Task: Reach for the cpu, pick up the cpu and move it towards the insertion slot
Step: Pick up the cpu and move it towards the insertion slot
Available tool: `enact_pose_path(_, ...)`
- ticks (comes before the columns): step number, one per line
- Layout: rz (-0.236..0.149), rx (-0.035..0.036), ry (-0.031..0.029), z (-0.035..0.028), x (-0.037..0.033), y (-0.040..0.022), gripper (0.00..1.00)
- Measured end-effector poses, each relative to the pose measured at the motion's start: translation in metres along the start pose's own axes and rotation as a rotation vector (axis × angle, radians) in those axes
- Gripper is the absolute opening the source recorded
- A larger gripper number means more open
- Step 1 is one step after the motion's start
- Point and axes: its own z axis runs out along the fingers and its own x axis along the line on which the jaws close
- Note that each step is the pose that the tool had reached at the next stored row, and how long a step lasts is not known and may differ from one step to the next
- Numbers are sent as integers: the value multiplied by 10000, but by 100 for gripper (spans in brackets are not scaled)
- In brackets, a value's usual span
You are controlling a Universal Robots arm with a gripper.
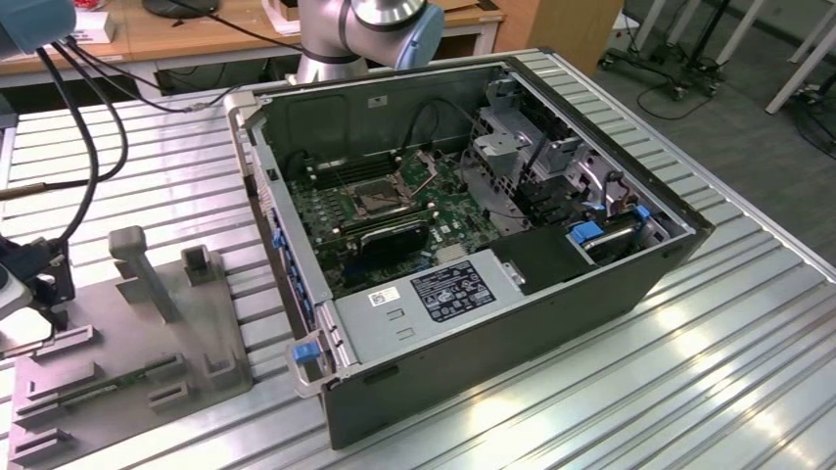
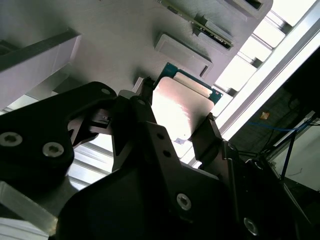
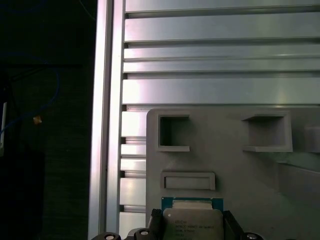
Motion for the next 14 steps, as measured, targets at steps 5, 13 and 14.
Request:
enact_pose_path(5, 0, 2, 0, -2, 0, 0, 55)
enact_pose_path(13, 0, 2, 0, -31, 0, 1, 55)
enact_pose_path(14, 0, 3, 1, -36, 0, 1, 55)
